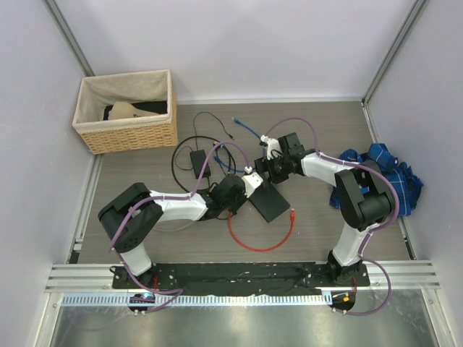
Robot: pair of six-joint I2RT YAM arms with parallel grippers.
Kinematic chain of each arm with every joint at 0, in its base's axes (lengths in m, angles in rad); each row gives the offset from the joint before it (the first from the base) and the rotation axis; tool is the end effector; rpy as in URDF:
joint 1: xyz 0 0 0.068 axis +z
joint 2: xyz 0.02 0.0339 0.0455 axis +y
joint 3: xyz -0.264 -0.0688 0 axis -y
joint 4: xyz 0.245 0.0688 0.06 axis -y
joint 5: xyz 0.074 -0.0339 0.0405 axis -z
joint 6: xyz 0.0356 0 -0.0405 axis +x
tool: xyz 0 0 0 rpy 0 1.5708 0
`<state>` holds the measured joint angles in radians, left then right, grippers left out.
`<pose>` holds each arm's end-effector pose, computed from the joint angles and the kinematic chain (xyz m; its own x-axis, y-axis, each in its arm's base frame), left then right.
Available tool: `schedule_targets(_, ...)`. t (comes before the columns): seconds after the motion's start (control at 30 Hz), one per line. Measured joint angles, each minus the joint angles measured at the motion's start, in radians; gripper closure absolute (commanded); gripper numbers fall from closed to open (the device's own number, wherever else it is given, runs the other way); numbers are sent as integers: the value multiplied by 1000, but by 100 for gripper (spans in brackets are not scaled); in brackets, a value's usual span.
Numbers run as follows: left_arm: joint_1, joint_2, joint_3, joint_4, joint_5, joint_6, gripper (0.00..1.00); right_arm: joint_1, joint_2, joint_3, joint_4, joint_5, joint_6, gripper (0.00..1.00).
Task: Insert the plug into the switch port
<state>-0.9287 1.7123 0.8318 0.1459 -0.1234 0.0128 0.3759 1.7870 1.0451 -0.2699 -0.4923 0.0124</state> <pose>0.2075 -0.2702 0.1509 -0.3919 0.5453 -0.7410 0.7451 0.6605 0.0920 0.3228 0.1455 0.1607 -0.7954 -0.3022 -0.5253 -0.5469 0.7315 0.4073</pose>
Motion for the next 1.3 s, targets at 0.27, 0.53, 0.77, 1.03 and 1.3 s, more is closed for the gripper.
schedule_targets(0.27, 0, -1, 4, -18, -44, -16, 100, 32, 5, 7, 5, 20, -46, 22)
schedule_targets(0.53, 0, -8, 4, -37, -93, -37, 100, 69, 1, -5, 35, 44, -68, 22)
schedule_targets(0.77, 1, -8, 4, -38, -88, -63, 100, 72, -6, -19, 53, 47, -74, 22)
schedule_targets(1.03, -3, -10, 3, -37, -99, -78, 89, 77, -23, -47, 85, 70, -54, 22)
schedule_targets(1.3, -23, -69, -104, 95, -74, -119, 79, 54, -61, -86, 85, 85, 42, 21)
